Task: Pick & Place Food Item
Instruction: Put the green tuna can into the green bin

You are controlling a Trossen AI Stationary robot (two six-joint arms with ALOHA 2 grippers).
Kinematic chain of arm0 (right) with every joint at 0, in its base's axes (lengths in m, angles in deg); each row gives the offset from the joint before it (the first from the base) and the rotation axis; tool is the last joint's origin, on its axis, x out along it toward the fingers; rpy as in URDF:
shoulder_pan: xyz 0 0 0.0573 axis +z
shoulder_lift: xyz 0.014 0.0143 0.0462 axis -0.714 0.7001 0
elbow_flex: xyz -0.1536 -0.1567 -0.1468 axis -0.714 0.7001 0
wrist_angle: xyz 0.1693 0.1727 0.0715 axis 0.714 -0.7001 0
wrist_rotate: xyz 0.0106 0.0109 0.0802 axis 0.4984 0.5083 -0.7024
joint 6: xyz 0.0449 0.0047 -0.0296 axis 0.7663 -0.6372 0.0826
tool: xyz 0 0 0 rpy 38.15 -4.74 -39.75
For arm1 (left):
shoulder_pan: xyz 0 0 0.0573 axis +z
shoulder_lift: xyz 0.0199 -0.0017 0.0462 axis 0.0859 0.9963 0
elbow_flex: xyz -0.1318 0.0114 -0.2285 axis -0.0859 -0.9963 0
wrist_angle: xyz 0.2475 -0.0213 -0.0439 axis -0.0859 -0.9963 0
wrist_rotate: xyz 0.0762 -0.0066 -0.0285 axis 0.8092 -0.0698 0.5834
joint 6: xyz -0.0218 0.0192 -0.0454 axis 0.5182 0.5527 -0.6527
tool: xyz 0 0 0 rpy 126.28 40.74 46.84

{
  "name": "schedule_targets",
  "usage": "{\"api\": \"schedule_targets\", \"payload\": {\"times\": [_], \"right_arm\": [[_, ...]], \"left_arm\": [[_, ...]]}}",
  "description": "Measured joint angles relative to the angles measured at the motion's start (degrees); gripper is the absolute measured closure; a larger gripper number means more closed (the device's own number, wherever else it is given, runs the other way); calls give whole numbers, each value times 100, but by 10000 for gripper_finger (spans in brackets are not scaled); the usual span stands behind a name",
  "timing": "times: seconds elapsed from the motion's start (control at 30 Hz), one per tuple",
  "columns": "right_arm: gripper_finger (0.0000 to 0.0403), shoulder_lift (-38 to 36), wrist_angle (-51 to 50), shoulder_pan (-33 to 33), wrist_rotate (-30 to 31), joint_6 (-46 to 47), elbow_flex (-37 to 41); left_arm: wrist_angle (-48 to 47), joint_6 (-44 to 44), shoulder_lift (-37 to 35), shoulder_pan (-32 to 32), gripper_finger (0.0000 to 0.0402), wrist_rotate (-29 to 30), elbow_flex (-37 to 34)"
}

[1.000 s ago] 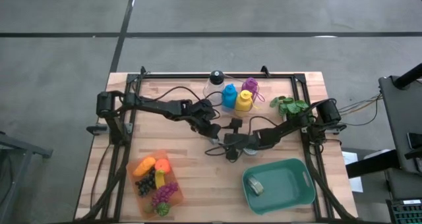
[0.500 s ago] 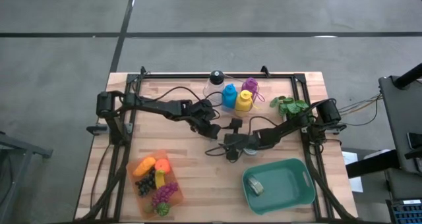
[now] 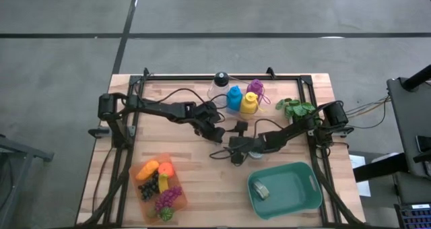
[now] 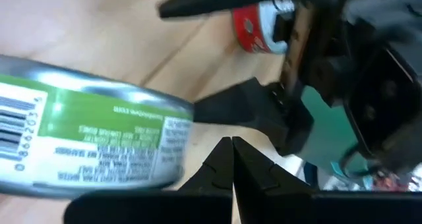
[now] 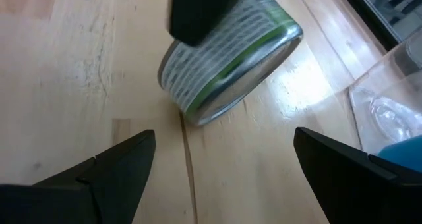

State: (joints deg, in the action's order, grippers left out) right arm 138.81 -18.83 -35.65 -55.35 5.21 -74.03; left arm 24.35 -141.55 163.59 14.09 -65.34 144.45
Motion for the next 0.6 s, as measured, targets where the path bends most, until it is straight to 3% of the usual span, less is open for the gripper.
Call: {"api": "schedule_targets", "payload": {"times": [0.4,0.6], "right_arm": [[44,0,40,7,2,418,11],[44,-48,39,51,2,1567,11]], "left_arm": [[-86,160,-604,202,400,-144,2],[-356,474,-1063,378,400,87,2]]}}
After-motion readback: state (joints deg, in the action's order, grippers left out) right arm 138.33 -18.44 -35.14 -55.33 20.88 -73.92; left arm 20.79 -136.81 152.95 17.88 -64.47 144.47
